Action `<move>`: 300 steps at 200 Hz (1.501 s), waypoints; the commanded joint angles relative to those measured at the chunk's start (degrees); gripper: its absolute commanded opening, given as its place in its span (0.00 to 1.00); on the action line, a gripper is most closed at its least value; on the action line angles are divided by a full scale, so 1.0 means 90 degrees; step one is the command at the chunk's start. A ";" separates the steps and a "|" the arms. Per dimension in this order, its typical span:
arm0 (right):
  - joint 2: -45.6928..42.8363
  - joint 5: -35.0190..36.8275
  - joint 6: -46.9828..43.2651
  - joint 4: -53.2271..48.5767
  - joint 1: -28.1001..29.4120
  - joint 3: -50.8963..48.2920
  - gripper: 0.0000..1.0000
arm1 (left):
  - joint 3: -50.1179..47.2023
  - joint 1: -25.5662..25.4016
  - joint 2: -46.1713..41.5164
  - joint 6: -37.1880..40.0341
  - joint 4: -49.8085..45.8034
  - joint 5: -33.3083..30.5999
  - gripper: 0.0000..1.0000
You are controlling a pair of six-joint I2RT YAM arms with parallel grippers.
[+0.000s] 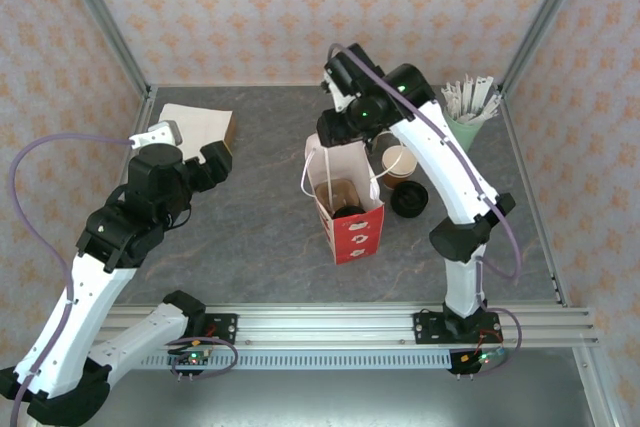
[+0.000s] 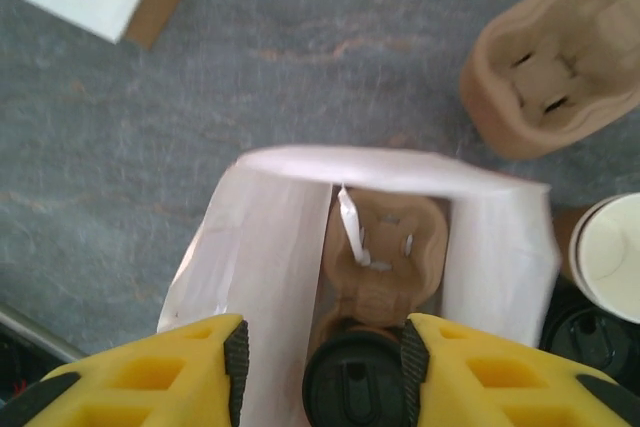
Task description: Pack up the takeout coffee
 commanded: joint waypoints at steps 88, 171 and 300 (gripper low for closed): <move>-0.4370 0.1857 0.0124 0.2551 -0.0548 -0.3455 0.79 | 0.0882 0.1253 0.1912 0.0852 -0.0731 0.1538 0.92; -0.6085 0.2794 0.0285 0.2599 -0.0556 -0.5374 0.98 | 0.2495 0.2052 0.5565 0.2743 -0.2212 0.0837 0.77; -0.6257 0.3120 0.0131 0.2747 -0.0556 -0.5883 0.99 | 0.3637 0.1723 0.8188 0.3262 -0.2202 -0.0984 0.64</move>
